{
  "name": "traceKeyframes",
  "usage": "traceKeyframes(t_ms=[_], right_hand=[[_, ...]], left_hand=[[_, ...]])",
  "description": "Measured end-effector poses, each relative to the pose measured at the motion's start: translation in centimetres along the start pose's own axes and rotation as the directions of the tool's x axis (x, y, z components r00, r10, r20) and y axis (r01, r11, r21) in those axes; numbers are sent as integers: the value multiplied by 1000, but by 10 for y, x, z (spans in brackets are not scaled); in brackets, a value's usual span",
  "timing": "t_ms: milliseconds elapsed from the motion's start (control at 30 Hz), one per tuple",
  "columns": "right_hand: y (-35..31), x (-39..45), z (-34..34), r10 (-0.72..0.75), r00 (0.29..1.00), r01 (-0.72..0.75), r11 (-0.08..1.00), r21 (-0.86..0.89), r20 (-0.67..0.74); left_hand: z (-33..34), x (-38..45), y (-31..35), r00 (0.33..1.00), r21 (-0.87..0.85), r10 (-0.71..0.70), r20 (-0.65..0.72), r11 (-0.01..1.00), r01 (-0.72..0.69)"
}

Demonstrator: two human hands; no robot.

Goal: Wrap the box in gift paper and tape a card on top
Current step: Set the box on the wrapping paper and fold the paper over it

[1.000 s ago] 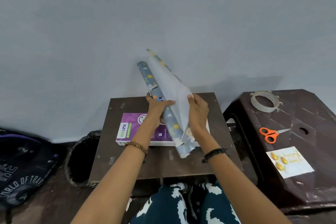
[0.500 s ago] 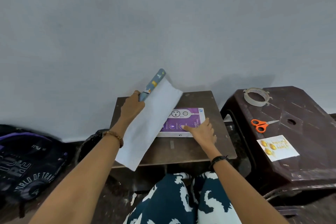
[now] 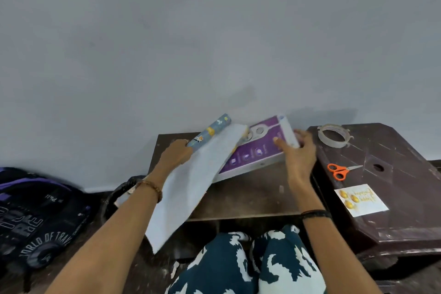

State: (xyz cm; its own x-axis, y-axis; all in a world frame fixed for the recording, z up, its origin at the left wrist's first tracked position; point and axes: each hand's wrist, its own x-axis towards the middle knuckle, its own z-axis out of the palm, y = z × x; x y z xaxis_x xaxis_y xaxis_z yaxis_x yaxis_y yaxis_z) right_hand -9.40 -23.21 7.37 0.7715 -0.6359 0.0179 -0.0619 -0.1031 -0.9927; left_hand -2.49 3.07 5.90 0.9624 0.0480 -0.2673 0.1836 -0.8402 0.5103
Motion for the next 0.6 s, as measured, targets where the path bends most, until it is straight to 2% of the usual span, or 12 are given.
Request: traceKeyframes(t_ms=[67,200,300,367,500,533,600], right_hand=[[-39,6,-11,-166,982,168,986,10,-86],[-87,9,-28,-406,888,419,908,16,-215],[-102,4,-36,-575,787,579,814,-57,-221],[-104,0,-37,-666,724,652,746,-135,-181],[-99,-15,-20,-786,618,754,602,-264,-25],[-95,-19,-15,-815,579,780,546,-306,22],[-87,-30,-4,-874,471,836,400,-375,118]], left_hand=[[1,7,7,997,67,24,-79,998,-18],[15,15,22,993,179,-23,-112,983,43],[33,18,31,993,444,0,-116,894,52],[49,21,38,995,537,10,-101,842,46],[83,20,55,999,512,48,-22,858,-30],[92,16,57,994,543,107,-23,836,-78],[101,6,56,957,550,265,-113,819,-162]])
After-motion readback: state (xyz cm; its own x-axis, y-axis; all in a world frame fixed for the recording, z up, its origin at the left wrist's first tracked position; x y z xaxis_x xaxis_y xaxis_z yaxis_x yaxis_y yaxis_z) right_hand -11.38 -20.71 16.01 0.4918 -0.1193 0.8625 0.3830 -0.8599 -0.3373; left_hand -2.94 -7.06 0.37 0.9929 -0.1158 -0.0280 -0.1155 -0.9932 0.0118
